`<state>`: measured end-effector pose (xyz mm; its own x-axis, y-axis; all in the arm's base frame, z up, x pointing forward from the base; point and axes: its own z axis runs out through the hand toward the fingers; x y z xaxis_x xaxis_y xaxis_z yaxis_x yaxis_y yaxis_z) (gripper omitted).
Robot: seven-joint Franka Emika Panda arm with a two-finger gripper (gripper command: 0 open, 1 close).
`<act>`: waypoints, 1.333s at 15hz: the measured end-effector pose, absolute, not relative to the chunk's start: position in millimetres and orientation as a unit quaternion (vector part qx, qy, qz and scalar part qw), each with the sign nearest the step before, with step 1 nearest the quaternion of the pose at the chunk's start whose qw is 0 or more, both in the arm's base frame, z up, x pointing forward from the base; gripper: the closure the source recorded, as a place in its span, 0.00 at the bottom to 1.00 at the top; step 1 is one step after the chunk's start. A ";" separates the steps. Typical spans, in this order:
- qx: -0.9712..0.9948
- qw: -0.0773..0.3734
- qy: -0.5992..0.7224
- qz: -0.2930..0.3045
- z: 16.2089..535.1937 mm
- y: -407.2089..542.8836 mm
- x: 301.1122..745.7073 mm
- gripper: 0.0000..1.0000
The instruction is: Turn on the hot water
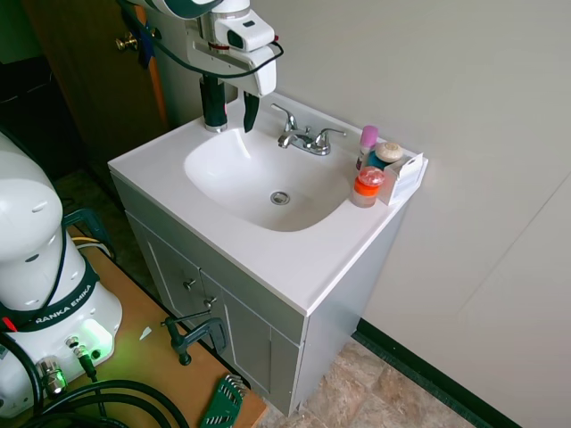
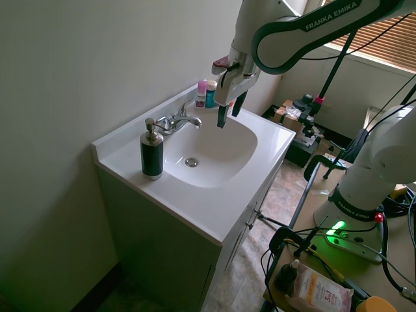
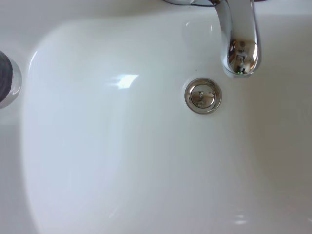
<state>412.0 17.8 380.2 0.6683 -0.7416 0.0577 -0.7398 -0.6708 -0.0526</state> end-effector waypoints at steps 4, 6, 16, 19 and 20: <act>-0.904 0.000 0.422 -0.061 378.2 20.4 426.5 0.00; -0.898 -0.011 0.431 -0.087 374.3 31.8 449.5 0.00; -0.829 -0.021 0.529 -0.180 348.6 66.1 559.8 0.00; -0.826 -0.024 0.531 -0.188 335.4 72.9 580.3 0.00; -0.827 -0.024 0.529 -0.190 331.1 73.9 587.5 0.00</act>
